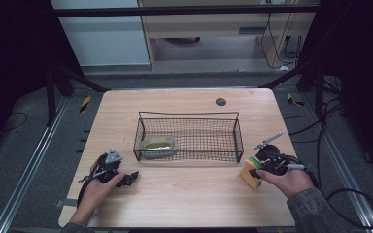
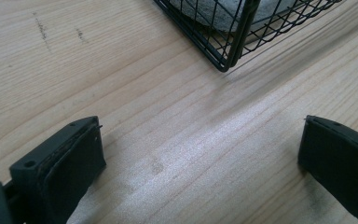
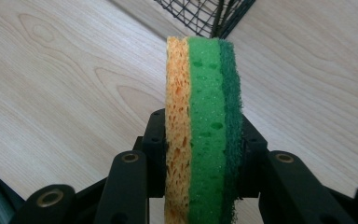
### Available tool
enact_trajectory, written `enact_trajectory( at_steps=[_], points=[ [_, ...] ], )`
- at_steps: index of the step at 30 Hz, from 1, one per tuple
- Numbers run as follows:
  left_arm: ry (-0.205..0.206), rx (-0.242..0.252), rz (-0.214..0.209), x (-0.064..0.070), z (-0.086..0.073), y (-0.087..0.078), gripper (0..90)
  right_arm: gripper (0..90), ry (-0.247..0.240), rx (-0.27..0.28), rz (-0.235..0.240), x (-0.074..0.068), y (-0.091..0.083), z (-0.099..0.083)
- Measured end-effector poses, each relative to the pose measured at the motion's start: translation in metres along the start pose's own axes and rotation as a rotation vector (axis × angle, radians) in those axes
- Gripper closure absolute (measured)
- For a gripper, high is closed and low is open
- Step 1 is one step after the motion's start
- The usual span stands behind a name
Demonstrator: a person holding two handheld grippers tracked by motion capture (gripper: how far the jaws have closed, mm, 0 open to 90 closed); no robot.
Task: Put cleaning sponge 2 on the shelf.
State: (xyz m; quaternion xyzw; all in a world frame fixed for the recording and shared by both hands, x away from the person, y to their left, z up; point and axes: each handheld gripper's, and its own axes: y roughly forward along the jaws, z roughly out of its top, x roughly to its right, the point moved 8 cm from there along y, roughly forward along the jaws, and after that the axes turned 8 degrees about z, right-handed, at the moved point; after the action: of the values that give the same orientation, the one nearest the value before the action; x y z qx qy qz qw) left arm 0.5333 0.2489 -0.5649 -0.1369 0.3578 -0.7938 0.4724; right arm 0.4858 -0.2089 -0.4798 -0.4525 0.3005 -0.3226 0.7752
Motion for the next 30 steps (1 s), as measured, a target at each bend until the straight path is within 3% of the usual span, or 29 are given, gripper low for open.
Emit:
enact_trajectory(
  at_steps=[6, 19, 30],
  points=[
    [0.001, 0.003, -0.001, 0.000, 0.000, 0.000, 0.0, 64.4, 0.014, 0.069, -0.015, 0.016, -0.021, 0.003],
    [-0.006, 0.003, 0.001, 0.000, -0.001, 0.000, 0.0, 64.5, -0.023, 0.056, -0.044, 0.021, -0.037, 0.015],
    [-0.008, 0.003, 0.003, 0.000, -0.001, -0.001, 0.0, 64.6, -0.023, 0.111, -0.094, 0.041, -0.061, 0.049]
  ],
)
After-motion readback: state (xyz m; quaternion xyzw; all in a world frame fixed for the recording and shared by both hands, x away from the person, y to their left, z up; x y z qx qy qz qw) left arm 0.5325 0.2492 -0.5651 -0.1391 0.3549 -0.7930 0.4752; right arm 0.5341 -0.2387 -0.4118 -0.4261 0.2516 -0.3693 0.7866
